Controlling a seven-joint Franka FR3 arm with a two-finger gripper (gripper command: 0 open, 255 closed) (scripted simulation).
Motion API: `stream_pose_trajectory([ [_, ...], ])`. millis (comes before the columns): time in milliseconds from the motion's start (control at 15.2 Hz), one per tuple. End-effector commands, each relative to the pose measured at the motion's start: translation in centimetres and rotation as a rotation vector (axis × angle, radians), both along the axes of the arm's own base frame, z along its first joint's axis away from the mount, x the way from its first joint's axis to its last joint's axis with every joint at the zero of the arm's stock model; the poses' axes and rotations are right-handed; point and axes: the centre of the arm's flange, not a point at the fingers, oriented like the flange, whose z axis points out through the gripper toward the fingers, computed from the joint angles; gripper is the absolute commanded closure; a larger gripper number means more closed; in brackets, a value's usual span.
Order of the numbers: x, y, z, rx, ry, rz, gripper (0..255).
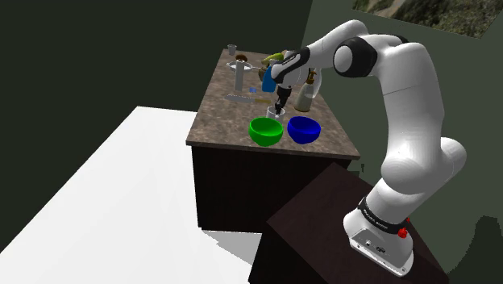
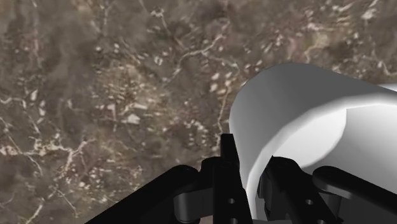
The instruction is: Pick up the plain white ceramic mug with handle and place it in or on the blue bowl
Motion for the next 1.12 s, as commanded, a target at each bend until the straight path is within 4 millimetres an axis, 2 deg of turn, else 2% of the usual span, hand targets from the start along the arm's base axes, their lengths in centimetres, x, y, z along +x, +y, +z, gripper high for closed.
stream_pose_trajectory([
  [0,0.0,0.0,0.0,0.0,0.0,0.0,255],
  [330,0.0,0.0,0.0,0.0,0.0,0.0,255],
  [1056,0.0,0.0,5.8,0.0,0.0,0.0,255],
])
